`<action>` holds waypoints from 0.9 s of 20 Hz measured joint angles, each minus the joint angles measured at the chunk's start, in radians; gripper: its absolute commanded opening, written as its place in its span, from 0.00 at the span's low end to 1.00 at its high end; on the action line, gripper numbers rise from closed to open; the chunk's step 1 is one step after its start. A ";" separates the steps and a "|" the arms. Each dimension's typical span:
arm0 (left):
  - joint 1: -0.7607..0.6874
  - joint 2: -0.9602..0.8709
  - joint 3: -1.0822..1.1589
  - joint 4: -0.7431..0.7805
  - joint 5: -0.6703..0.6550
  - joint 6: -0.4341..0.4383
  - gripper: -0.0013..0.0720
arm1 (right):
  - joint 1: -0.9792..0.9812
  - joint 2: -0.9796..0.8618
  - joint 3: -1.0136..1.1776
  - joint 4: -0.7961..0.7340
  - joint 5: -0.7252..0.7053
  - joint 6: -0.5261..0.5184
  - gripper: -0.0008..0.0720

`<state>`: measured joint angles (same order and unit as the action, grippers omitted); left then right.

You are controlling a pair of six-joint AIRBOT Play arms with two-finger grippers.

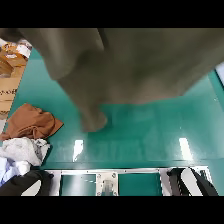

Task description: Fold the shirts.

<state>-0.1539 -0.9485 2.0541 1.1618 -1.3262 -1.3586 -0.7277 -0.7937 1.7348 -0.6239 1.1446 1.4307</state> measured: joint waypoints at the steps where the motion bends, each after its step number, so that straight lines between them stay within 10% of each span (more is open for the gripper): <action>1: 0.000 0.010 0.037 0.009 -0.014 0.002 0.05 | -0.007 0.019 0.036 -0.008 -0.009 0.008 0.03; 10: 0.000 -0.046 -0.089 0.040 0.121 0.007 0.06 | -0.001 -0.018 -0.104 -0.055 -0.031 0.025 0.03; 18: -0.002 -0.539 -0.189 -0.171 0.284 0.102 0.06 | 0.136 -0.399 -0.406 -0.069 -0.167 -0.130 0.03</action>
<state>-0.1558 -1.4876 1.8648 0.9913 -1.0420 -1.2568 -0.5915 -1.1923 1.3289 -0.6933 0.9775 1.3006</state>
